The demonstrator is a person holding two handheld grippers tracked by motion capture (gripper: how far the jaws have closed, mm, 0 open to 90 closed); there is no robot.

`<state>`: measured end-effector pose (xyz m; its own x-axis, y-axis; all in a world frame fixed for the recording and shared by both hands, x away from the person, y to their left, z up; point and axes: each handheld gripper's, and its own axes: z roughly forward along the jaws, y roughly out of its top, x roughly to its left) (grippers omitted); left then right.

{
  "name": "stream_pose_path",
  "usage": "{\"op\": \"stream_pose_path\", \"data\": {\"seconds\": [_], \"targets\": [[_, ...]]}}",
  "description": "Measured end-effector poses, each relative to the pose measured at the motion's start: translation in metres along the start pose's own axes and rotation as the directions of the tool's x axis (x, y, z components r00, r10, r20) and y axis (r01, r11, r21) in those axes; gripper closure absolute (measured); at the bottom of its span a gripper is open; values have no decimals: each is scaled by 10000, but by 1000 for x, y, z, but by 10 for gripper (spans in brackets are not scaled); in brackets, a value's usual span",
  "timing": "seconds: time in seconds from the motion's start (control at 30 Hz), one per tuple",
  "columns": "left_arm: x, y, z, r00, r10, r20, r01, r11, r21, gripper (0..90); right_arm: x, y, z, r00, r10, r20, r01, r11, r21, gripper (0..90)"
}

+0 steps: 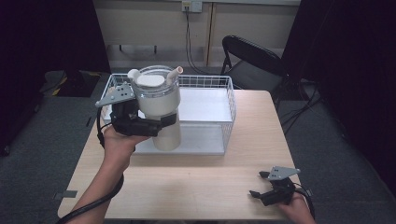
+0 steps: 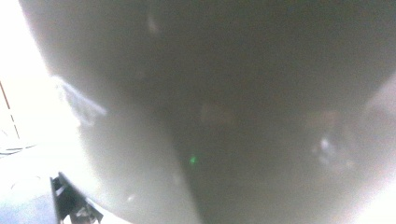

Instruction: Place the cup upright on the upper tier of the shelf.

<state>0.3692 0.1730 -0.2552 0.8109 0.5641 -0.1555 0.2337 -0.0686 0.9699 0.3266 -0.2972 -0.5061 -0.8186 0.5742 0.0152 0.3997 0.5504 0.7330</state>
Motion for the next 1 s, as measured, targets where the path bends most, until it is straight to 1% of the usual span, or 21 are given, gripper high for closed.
{"op": "stream_pose_path", "data": {"seconds": [0.1, 0.17, 0.23, 0.27, 0.33, 0.57, 0.6, 0.67, 0.77, 1.0], "targets": [[1, 3, 0, 10000, -8, -41, 8, 10000, 7, 93, 0, 0, 0, 10000, 0, 0, 0, 10000, -1, 125], [2, 8, 1, 10000, -18, -74, 18, 10000, -3, 93, 0, 0, 0, 10000, 19, 3, -19, 10000, -10, 125], [3, 10, 1, 10000, 50, -82, -50, 10000, 0, 93, 0, 0, 0, 10000, 19, 3, -19, 10000, -9, 125], [3, 14, 2, 9999, 51, -155, -51, 10000, -5, 93, 0, 0, 0, 10000, 1, 13, -1, 10000, -23, 125], [4, 18, 1, 9998, 121, -170, -121, 9999, -18, 93, 0, 0, 0, 10000, 1, 13, -1, 10000, -22, 125], [7, 25, 2, 9997, 29, -247, -32, 9999, -111, 93, 0, 0, 0, 10000, 1, 13, -1, 10000, -23, 126], [9, 27, 2, 9994, 118, -323, -120, 9999, -71, 93, 0, 0, 0, 10000, 3, 11, -3, 10000, -22, 126], [9, 30, 3, 9990, 99, -429, -101, 9999, -59, 93, 0, 0, 0, 10000, 3, 10, -3, 10000, -24, 126], [11, 32, 4, 9991, 102, -418, -106, 9999, -82, 93, 0, 0, 0, 10000, 4, 9, -4, 10000, -25, 126], [14, 42, 8, 9975, 187, -675, -198, 9997, -158, 94, 0, 0, 0, 10000, 5, 9, -5, 10000, -21, 126]]}}
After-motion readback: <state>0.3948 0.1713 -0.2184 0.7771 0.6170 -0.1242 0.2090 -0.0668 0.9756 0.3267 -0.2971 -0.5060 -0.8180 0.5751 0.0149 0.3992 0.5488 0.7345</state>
